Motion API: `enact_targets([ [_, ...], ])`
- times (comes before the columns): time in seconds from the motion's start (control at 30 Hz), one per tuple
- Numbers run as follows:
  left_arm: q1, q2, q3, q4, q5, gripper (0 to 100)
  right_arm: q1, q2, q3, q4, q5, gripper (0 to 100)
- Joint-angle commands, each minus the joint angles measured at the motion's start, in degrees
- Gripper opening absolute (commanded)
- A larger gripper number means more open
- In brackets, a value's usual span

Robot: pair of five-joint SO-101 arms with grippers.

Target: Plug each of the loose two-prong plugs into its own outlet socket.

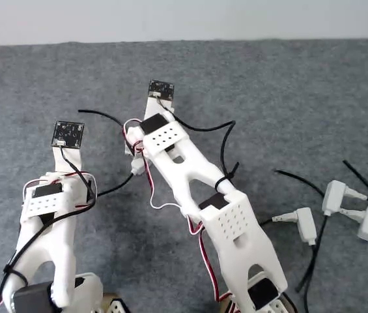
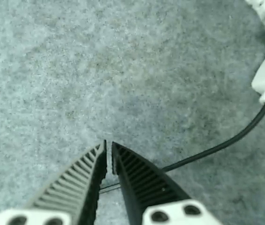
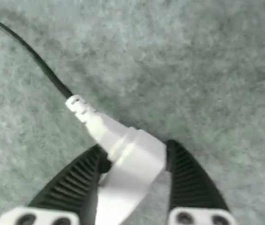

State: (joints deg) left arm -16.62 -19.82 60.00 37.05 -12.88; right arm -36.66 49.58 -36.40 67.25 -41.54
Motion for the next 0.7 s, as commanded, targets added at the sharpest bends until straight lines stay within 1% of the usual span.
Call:
enact_targets([
  [0.0, -0.4, -0.2, -2.8, -1.2, 0.2, 1, 0.3, -0.6, -1.0, 0.4, 6.7, 2.8],
  [0.03, -0.4, -0.2, -2.8, -1.2, 0.2, 1, 0.4, -0.7, -1.2, 0.9, 7.5, 0.6],
  [0.13, -0.4, -0.2, -2.8, -1.3, 0.2, 1, 0.7, -2.9, -3.3, 5.7, 7.9, 0.7],
  [0.23, -0.4, -0.1, -2.4, -3.3, 0.3, 1, 0.7, -6.5, -4.0, 10.0, 9.6, 0.8],
  [0.47, 0.2, 0.4, -2.7, -3.7, 0.3, 1, 2.9, -16.7, -0.1, 19.4, 10.6, 0.8],
  [0.57, 1.2, 0.4, -2.3, -5.6, 2.9, 1, 2.6, -24.9, 4.0, 25.0, 10.6, 0.8],
  [0.67, 1.2, 0.4, -2.3, -7.1, 5.0, 1, 2.5, -35.8, 13.7, 25.1, 12.8, 0.8],
])
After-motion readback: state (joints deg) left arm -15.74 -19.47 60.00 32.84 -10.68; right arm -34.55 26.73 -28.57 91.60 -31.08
